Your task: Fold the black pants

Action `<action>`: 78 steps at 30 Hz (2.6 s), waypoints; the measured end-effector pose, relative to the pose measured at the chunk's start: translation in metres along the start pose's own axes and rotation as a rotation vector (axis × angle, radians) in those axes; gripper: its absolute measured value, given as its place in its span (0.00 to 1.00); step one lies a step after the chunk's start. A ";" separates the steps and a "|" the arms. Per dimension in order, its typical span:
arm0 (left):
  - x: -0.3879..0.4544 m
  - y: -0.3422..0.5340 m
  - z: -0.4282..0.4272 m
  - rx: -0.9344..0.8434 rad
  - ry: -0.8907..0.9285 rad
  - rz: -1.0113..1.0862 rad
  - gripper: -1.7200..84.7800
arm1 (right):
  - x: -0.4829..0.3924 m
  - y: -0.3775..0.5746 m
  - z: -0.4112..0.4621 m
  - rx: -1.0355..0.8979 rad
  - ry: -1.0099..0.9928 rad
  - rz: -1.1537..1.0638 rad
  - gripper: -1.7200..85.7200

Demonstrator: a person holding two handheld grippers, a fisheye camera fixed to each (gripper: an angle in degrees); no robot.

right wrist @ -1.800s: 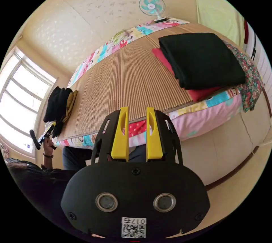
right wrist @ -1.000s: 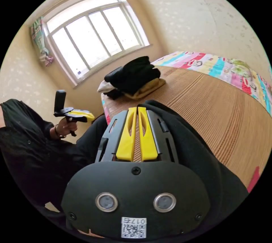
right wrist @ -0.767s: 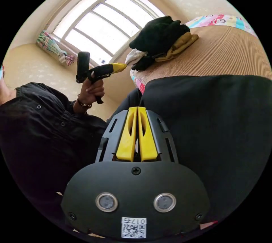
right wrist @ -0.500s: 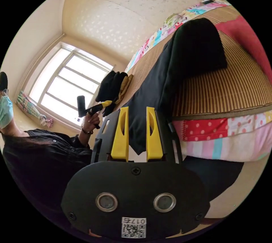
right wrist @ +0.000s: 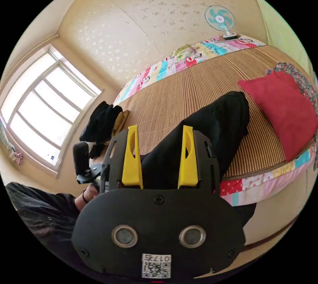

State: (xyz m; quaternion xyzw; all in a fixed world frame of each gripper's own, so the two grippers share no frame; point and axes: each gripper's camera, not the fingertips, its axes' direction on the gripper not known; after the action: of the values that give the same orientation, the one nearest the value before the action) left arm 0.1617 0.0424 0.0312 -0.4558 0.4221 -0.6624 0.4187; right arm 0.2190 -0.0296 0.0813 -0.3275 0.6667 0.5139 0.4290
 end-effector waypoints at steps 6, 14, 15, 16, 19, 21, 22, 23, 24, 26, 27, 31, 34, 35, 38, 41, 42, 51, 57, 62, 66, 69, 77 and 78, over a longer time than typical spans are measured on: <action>0.021 0.009 0.022 -0.078 -0.038 0.051 0.06 | 0.018 -0.022 0.086 -0.432 0.274 -0.087 0.08; 0.030 0.023 0.001 0.003 0.176 0.075 0.02 | 0.131 0.123 -0.204 0.480 0.115 0.299 0.04; 0.029 0.020 0.000 -0.001 0.181 0.080 0.02 | 0.166 0.161 -0.212 0.514 0.095 0.439 0.04; 0.028 0.018 0.001 -0.009 0.164 0.083 0.02 | 0.200 0.192 -0.212 0.469 0.105 0.589 0.04; 0.018 0.011 0.007 -0.020 0.113 0.061 0.05 | 0.241 0.242 -0.206 0.336 0.104 0.725 0.05; 0.008 0.001 0.011 -0.018 0.138 0.024 0.09 | 0.245 0.263 -0.215 0.422 -0.028 0.679 0.08; 0.000 -0.009 0.015 -0.019 0.164 0.003 0.12 | 0.251 0.277 -0.223 0.491 -0.103 0.694 0.13; -0.004 -0.015 0.017 -0.021 0.169 -0.005 0.13 | 0.255 0.284 -0.226 0.524 -0.136 0.711 0.15; -0.013 -0.031 0.025 -0.033 0.155 -0.027 0.15 | 0.264 0.298 -0.231 0.578 -0.185 0.760 0.18; -0.028 -0.061 0.041 -0.065 0.106 -0.068 0.17 | 0.280 0.311 -0.232 0.589 -0.223 0.838 0.22; -0.037 -0.083 0.055 -0.084 0.067 -0.090 0.20 | 0.291 0.314 -0.229 0.569 -0.252 0.874 0.24; -0.072 -0.145 0.149 -0.325 0.029 -0.181 0.21 | 0.326 0.309 -0.208 0.445 -0.268 0.898 0.26; -0.085 -0.137 0.200 -0.458 0.085 -0.281 0.12 | 0.340 0.313 -0.190 0.331 -0.326 0.991 0.19; -0.082 -0.134 0.199 -0.444 0.084 -0.267 0.11 | 0.337 0.317 -0.192 0.317 -0.301 1.012 0.16; -0.044 -0.118 0.145 -0.305 0.267 -0.009 0.08 | 0.280 0.333 -0.247 0.484 -0.287 0.864 0.09; 0.003 -0.093 0.046 -0.111 0.259 0.160 0.08 | 0.194 0.332 -0.305 0.619 -0.404 0.390 0.07; 0.015 -0.082 -0.001 0.014 0.297 0.170 0.08 | 0.160 0.328 -0.320 0.654 -0.454 0.218 0.07; 0.192 0.015 -0.329 0.794 0.119 0.544 0.08 | -0.039 0.263 -0.419 0.918 -0.919 -0.669 0.05; 0.318 0.053 -0.402 0.955 -0.083 0.644 0.08 | -0.172 0.232 -0.477 0.984 -0.862 -0.883 0.05; 0.384 0.055 -0.416 1.048 -0.280 0.719 0.08 | -0.241 0.210 -0.497 1.035 -0.817 -0.908 0.06; 0.374 -0.012 -0.437 0.967 -0.248 0.606 0.08 | -0.290 0.153 -0.486 1.000 -0.557 -0.709 0.07; 0.312 -0.128 -0.447 0.889 -0.357 0.379 0.09 | -0.316 0.030 -0.436 0.903 -0.240 -0.528 0.08; 0.043 -0.273 -0.383 0.625 -0.693 -0.154 0.14 | -0.254 -0.198 -0.167 0.331 0.253 -0.207 0.11; 0.012 -0.256 -0.350 0.539 -0.729 -0.130 0.14 | -0.237 -0.183 -0.121 0.247 0.219 -0.271 0.12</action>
State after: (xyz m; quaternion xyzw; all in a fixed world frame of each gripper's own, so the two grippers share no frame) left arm -0.2200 0.1686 0.1952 -0.5594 0.0305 -0.5700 0.6011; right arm 0.4504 -0.1945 0.2355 -0.4131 0.7172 0.3270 0.4562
